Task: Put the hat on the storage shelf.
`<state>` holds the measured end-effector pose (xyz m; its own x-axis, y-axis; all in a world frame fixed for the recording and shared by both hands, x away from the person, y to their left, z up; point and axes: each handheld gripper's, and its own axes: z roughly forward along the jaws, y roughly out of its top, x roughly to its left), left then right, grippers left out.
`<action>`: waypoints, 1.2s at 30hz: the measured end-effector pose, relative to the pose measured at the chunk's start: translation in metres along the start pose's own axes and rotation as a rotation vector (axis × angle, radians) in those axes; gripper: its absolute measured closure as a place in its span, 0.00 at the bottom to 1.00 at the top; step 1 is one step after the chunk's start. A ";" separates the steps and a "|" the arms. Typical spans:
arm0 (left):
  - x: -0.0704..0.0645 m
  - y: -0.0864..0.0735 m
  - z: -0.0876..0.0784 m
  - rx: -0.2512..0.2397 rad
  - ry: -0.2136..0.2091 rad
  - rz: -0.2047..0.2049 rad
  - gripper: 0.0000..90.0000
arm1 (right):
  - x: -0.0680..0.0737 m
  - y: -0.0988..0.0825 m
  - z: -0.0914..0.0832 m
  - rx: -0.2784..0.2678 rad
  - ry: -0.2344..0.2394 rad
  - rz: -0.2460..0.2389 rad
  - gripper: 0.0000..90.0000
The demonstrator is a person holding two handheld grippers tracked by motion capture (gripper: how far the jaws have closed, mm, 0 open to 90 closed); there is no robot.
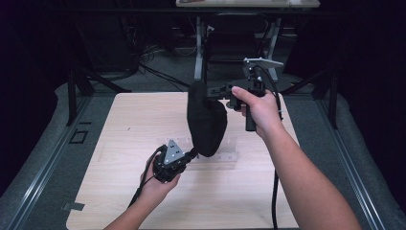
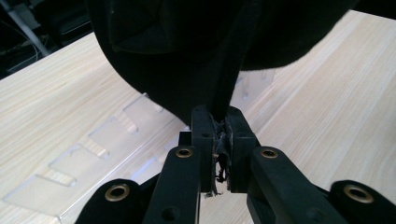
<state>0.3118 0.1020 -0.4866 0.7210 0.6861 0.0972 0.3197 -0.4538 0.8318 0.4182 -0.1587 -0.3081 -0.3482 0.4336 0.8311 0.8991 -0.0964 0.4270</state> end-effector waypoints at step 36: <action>0.020 -0.053 0.000 0.026 0.003 -0.135 0.68 | -0.026 -0.040 -0.027 -0.020 -0.256 -0.135 0.85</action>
<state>0.3096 0.1398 -0.5291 0.6688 0.7433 -0.0130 0.4293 -0.3719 0.8231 0.3845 -0.1902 -0.3372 -0.3841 0.6552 0.6506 0.8428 -0.0391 0.5369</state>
